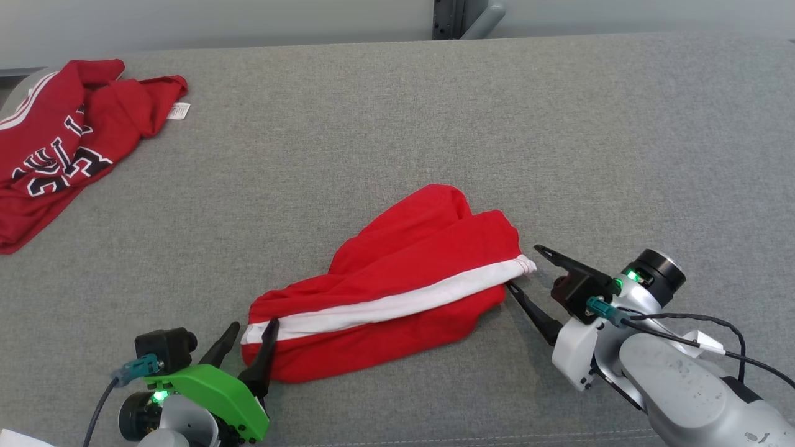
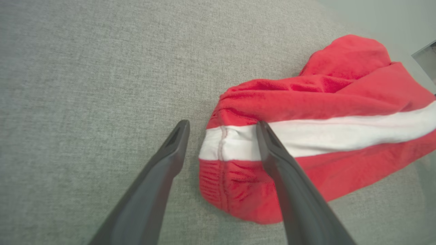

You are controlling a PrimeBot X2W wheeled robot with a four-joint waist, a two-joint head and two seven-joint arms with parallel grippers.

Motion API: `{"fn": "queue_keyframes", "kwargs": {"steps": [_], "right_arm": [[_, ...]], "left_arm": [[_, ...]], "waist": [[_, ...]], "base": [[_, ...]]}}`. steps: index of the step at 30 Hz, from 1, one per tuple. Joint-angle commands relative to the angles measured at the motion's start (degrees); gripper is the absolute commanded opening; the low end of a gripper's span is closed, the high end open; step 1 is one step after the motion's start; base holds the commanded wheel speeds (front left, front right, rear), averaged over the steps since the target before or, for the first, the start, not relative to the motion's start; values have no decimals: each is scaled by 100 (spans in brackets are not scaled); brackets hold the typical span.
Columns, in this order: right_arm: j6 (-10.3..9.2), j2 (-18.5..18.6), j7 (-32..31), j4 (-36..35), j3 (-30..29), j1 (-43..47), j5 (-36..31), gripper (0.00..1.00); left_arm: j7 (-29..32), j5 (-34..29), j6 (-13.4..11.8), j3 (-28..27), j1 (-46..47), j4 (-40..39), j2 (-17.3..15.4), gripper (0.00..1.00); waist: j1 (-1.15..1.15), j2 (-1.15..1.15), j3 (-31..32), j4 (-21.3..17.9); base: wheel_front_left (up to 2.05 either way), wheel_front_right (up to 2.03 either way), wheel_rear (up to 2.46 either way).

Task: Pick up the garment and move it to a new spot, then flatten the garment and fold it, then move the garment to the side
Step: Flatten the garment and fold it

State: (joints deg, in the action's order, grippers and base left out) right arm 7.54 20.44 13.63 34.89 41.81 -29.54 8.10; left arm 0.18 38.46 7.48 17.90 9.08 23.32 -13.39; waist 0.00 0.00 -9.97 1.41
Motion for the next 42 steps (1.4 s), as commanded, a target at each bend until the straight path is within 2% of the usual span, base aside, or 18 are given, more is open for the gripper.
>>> {"fn": "queue_keyframes", "kwargs": {"steps": [1,6,14,22,26,27,28,29,30,31,33,34,42], "right_arm": [[-10,-2,44,31,26,-37,70,100],[-9,36,68,36,95,-118,76,100],[-9,63,90,66,185,-227,151,100],[-10,58,117,90,302,-261,218,89],[-10,63,119,90,331,-251,245,69],[-10,69,124,90,338,-249,254,49],[-10,76,128,89,337,-252,254,38],[-10,75,126,94,330,-248,276,28],[-9,70,128,104,329,-239,303,7],[-10,75,128,111,331,-245,297,0],[-10,77,133,133,314,-251,305,0],[-10,71,135,144,321,-252,302,0],[-10,106,149,130,340,-221,379,0]], "left_arm": [[77,93,0,-14,18,-70,-2,100],[265,203,-51,-31,-62,-237,-76,100],[687,305,-276,-30,-184,-595,-170,100],[824,319,-379,-17,-250,-891,-236,100],[875,350,-413,-13,-283,-970,-254,100],[934,396,-398,7,-301,-974,-238,100],[983,413,-353,50,-309,-989,-242,100],[1002,456,-337,47,-307,-1002,-231,85],[1015,502,-321,46,-306,-1005,-213,48],[1028,518,-308,67,-303,-1002,-204,41],[1031,549,-283,94,-280,-972,-194,5],[1037,566,-273,104,-269,-956,-187,0],[991,628,-201,122,-293,-973,-270,0]], "waist": [[0,0,-3,-3],[0,0,-15,-24],[0,0,-57,-15],[0,0,-106,26],[0,0,-134,32],[0,0,-144,32],[0,0,-151,33],[0,0,-157,31],[0,0,-164,29],[0,0,-171,27],[0,0,-179,19],[0,0,-177,13],[0,0,-84,-67]], "base": [[0,0,0],[0,0,0],[0,0,0],[0,0,0],[0,0,0],[0,0,0],[0,0,0],[0,0,0],[0,0,0],[0,0,0],[0,0,0],[0,0,0],[0,0,0]]}}
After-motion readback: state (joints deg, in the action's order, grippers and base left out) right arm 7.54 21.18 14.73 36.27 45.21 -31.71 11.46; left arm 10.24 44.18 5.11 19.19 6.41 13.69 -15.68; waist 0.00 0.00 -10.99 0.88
